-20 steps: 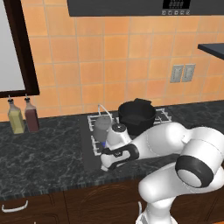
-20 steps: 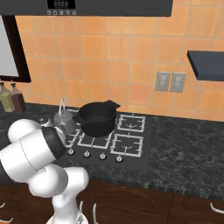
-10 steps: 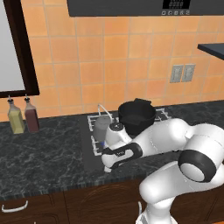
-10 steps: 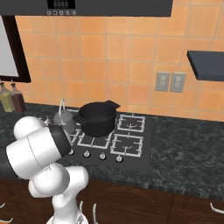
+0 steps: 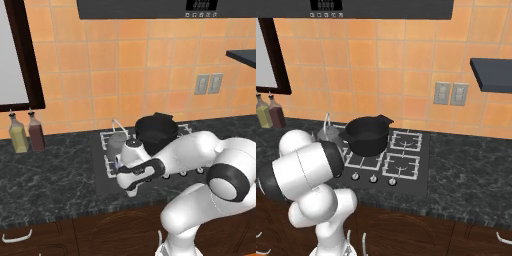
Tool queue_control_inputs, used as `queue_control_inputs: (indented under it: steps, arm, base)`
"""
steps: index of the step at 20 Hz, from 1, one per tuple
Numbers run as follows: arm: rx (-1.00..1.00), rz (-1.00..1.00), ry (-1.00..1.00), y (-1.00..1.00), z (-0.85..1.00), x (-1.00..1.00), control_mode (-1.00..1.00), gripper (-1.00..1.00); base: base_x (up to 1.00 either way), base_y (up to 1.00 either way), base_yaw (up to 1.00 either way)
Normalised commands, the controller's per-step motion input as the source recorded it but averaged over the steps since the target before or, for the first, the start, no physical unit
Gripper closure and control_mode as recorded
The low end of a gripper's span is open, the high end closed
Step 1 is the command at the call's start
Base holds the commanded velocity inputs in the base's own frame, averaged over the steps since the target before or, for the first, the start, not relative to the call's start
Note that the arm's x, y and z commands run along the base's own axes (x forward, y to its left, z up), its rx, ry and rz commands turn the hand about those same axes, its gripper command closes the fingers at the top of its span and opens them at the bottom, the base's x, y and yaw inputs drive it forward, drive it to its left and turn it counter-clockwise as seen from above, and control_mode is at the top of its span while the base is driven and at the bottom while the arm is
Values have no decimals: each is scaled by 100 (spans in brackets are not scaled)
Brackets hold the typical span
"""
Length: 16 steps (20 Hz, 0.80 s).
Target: Pick the kettle from the counter and place it on a stove burner. Then turn the burner on.
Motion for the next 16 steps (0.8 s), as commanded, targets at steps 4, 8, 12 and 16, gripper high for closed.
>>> queue_control_inputs:
  steps: [4, 8, 12, 16]
  arm:
    - [-15, 80, -12, 0, -8, -29, -100, 100]
    - [-14, 71, -13, 0, 0, -42, -100, 100]
    - [-10, 55, -15, 2, 3, -50, -100, 100]
    - [-1, 9, -14, 8, 6, -28, -100, 100]
  base:
    - [0, 0, 0]
    - [0, 0, 0]
    - [0, 0, 0]
    - [0, 0, 0]
